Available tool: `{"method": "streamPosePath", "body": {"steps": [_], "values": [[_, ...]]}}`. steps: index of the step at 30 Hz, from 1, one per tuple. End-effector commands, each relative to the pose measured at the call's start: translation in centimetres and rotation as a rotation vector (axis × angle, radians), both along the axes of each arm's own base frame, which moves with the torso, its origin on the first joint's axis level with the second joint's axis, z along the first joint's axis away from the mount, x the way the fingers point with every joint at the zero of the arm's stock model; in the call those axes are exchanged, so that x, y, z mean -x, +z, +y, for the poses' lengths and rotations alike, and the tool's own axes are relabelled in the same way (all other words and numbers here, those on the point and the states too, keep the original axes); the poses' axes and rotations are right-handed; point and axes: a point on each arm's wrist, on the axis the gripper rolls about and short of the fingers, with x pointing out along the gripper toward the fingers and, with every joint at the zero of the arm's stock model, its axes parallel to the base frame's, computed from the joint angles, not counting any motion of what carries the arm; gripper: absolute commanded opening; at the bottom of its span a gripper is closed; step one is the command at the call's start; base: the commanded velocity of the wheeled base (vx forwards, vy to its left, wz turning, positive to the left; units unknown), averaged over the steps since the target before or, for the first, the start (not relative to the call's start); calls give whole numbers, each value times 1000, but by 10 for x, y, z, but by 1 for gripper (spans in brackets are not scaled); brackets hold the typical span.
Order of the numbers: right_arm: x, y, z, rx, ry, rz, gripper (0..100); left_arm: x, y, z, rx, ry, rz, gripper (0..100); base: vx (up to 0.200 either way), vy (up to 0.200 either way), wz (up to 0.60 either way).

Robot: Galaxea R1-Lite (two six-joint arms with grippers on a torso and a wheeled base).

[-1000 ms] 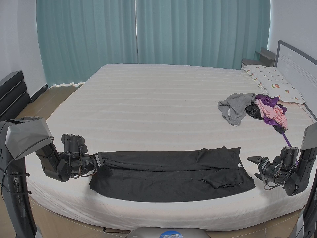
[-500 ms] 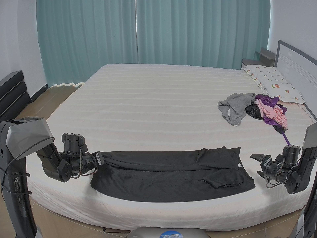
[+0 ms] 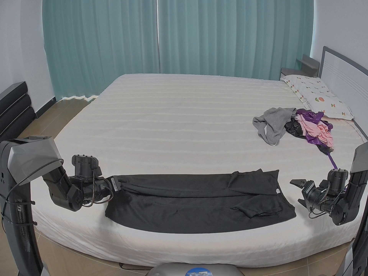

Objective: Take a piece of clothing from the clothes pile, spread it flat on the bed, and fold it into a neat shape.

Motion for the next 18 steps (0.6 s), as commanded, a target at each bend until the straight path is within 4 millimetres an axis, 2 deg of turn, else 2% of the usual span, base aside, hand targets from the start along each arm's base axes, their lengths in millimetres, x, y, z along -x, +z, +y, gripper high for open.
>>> {"method": "streamPosePath", "body": {"steps": [1, 8, 10, 15, 18], "values": [[0, 0, 0, 0, 0, 0, 100, 0, 0, 0, 2, 1, 0, 0, 0, 0, 0], [0, -1, 0, 0, 2, 2, 100, -4, 4, -1, 13, 7, -17, 0, 0, 0, 0], [0, -1, 1, -1, 3, 3, 100, -12, 10, -8, 62, 27, -35, 0, 0, 0, 0], [0, -2, 1, -1, 5, 8, 100, -14, 12, -13, 76, 25, -43, 0, 0, 0, 0], [0, -2, 1, -1, 5, 8, 100, -13, 14, -14, 77, 24, -47, 0, 0, -200, 0]]}}
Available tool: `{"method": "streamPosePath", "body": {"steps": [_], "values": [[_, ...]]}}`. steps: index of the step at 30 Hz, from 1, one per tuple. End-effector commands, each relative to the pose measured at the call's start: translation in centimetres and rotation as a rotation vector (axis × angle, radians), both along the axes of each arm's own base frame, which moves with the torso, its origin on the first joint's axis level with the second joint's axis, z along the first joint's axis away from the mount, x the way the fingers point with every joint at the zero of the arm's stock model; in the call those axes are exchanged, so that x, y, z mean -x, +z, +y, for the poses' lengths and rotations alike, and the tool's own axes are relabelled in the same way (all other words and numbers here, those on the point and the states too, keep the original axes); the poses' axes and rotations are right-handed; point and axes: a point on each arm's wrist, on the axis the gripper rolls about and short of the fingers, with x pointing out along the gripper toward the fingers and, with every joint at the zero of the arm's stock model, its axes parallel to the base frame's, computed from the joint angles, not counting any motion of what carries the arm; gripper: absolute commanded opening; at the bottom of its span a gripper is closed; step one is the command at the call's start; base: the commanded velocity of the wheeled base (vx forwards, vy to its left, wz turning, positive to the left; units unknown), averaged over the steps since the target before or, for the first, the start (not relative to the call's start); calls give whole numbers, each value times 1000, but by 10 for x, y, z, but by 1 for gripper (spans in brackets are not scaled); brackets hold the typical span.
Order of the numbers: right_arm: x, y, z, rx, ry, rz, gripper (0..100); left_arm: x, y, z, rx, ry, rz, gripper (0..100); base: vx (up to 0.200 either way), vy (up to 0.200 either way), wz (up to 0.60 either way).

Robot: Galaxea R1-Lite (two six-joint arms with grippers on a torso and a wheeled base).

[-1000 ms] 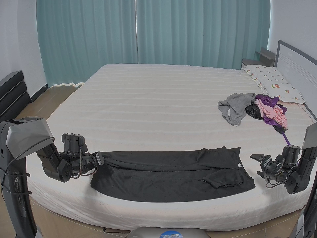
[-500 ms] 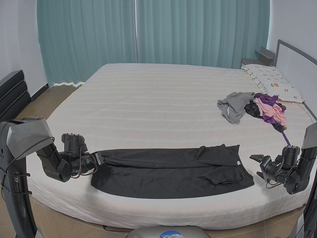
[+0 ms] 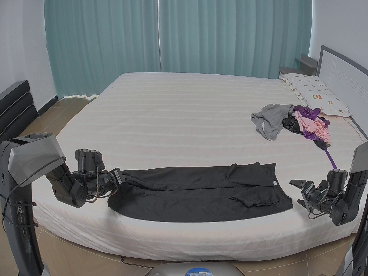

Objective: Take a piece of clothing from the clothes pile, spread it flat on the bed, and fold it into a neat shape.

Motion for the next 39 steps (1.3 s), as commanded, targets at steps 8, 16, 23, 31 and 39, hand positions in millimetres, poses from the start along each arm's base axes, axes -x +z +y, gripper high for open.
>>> {"method": "streamPosePath", "body": {"steps": [8, 16, 23, 31, 39], "values": [[0, -1, 0, -3, 1, 3, 100, 2, 6, -9, -5, -12, -11, 0, 0, -200, 0], [-6, -5, -3, -41, -29, 7, 100, 4, 18, -21, -28, -6, -41, 0, 0, -200, 0], [-7, -9, -2, -45, -28, 20, 100, 4, 32, -33, -46, -13, -35, 0, 0, -200, 0], [-6, -13, 1, -47, -17, 34, 100, 2, 45, -59, -72, -49, -15, 0, 0, -200, 0], [-6, -13, 2, -46, -14, 35, 100, 0, 55, -84, -90, -98, 17, 0, 0, -200, 0]]}}
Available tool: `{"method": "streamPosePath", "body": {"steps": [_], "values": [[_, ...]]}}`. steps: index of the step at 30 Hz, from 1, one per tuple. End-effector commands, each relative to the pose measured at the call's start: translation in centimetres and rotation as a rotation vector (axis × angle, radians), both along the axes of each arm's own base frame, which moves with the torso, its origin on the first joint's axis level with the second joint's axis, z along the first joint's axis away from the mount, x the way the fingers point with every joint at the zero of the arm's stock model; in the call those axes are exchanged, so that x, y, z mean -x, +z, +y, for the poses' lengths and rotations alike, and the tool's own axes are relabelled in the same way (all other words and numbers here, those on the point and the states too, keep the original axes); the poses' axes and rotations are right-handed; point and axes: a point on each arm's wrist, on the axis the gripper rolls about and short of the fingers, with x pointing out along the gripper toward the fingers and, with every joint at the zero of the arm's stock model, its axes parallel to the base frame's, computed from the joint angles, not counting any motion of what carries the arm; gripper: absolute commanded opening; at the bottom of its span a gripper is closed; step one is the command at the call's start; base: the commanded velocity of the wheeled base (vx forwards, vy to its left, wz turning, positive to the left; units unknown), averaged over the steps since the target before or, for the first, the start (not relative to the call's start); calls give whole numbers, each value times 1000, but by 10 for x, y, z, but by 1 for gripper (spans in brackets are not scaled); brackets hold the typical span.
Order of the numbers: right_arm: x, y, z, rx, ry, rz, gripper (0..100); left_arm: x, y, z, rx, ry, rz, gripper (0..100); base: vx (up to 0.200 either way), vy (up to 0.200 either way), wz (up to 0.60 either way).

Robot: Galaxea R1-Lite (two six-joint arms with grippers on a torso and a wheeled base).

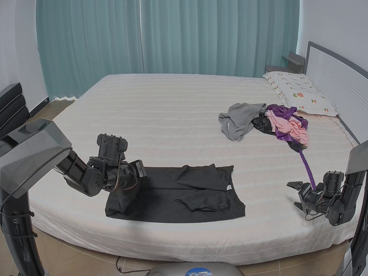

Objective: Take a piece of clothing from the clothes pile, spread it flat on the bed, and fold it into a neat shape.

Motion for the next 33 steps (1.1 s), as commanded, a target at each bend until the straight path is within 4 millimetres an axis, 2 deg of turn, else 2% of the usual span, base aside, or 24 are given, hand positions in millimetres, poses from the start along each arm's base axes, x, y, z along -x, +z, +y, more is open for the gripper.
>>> {"method": "streamPosePath", "body": {"steps": [1, 18, 27, 31, 32, 33], "values": [[0, -1, 0, 1, 2, 3, 100, -2, 10, -17, 4, -39, -12, 0, 0, -200, 0], [1, -3, 1, 2, 3, 9, 100, -2, 27, -70, -8, -132, 17, 0, 0, -200, 0], [1, -3, 1, 4, 5, 12, 100, -8, -2, -95, -65, -107, 41, 0, 0, 0, 0], [1, -3, 1, 5, 6, 11, 100, -8, -3, -102, -46, -84, 47, 0, 0, 0, 0], [1, -3, 1, 5, 6, 11, 100, -7, -2, -106, -26, -78, 52, 100, 0, 0, 0], [1, -3, 1, 5, 6, 11, 100, -6, -2, -108, -22, -80, 51, 100, 0, 0, 0]]}}
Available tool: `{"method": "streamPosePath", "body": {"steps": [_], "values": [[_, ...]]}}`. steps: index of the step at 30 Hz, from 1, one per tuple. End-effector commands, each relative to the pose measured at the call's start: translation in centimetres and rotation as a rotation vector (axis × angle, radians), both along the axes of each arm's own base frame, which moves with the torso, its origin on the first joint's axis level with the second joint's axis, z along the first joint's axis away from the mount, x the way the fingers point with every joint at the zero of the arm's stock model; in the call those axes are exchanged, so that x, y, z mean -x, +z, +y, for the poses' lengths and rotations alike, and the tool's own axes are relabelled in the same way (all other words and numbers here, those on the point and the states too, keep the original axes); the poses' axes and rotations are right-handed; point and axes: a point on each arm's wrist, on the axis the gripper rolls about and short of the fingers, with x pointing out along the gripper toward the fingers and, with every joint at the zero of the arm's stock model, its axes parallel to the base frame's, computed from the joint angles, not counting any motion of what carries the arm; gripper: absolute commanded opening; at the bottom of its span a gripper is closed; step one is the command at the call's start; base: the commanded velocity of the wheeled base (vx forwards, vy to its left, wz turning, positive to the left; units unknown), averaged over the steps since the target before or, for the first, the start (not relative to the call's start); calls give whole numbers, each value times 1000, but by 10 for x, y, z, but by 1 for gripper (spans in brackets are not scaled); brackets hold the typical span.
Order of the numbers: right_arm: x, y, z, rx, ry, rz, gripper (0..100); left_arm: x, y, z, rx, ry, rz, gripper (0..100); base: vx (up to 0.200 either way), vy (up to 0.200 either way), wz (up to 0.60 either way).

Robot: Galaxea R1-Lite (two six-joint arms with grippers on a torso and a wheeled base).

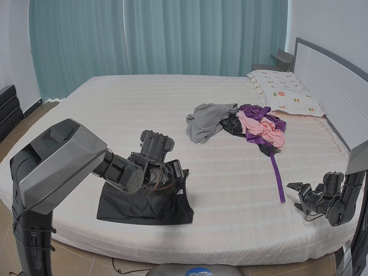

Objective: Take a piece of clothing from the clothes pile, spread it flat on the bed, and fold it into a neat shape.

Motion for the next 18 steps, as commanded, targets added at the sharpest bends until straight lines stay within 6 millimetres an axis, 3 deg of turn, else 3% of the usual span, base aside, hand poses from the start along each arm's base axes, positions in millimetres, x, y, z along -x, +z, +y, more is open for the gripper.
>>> {"method": "streamPosePath", "body": {"steps": [1, 10, 18], "values": [[0, 0, 0, 0, 1, 2, 100, 1, -8, -11, 6, -9, 14, 100, 0, 0, 0], [0, 0, 1, 0, 2, 2, 100, 4, -3, -15, 52, 12, 22, 100, 0, 0, 0], [1, -1, 1, 1, 5, 3, 100, 2, 11, 14, 113, 115, 38, 100, 0, 0, 0]]}}
